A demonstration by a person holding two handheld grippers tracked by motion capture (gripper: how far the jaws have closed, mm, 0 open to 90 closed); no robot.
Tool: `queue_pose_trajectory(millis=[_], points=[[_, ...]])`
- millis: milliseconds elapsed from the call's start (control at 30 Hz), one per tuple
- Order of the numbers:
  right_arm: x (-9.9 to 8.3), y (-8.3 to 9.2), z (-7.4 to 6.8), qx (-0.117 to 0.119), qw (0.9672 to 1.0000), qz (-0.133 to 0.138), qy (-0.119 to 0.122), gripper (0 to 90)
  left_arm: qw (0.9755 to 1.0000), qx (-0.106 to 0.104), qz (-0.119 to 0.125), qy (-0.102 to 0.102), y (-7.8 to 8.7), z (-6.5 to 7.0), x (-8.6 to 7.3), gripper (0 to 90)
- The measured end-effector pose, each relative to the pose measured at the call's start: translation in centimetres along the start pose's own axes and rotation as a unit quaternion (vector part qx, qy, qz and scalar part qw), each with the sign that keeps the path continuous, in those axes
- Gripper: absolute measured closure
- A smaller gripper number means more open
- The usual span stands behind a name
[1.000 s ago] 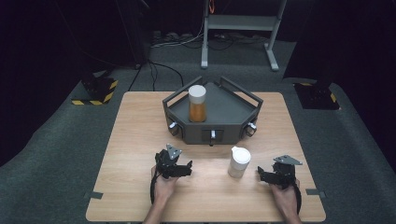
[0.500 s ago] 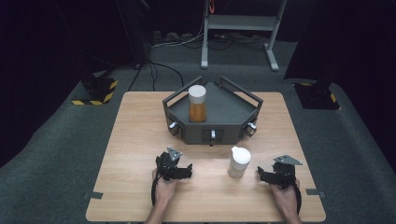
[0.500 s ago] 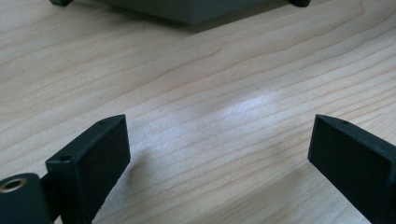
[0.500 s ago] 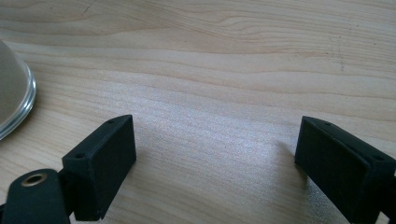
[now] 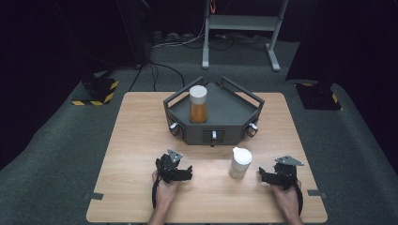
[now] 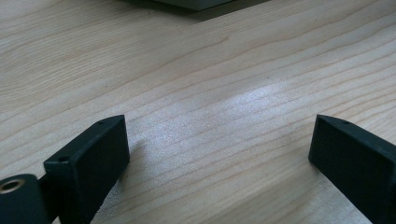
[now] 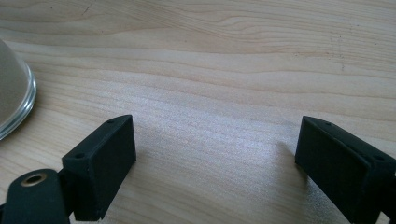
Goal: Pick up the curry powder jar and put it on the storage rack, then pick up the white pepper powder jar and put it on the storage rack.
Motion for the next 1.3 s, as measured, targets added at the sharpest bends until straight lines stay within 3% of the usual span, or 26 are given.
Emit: queue_pose_trajectory(millis=[433,1300], points=[[0.17,-0.1,-0.06,0.0,1.0,-0.006,-0.001,6.9,1.0,-0.002,-0.005,-0.003,-0.02,0.05,0.06,1.9],[0.21,-0.15,0.0,0.004,1.0,-0.007,0.003,5.7,1.0,-0.001,-0.003,0.0,0.02,0.11,-0.03,2.1]])
Point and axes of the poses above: each handheld gripper's, and its own axes: y roughly backward along the jaws, x roughly out of its top, z roughly to its right, the point moved 5 cm from there along -y, roughly forward along the jaws, and after that the axes turned 3 degrees about y, right-handed, at the moved point
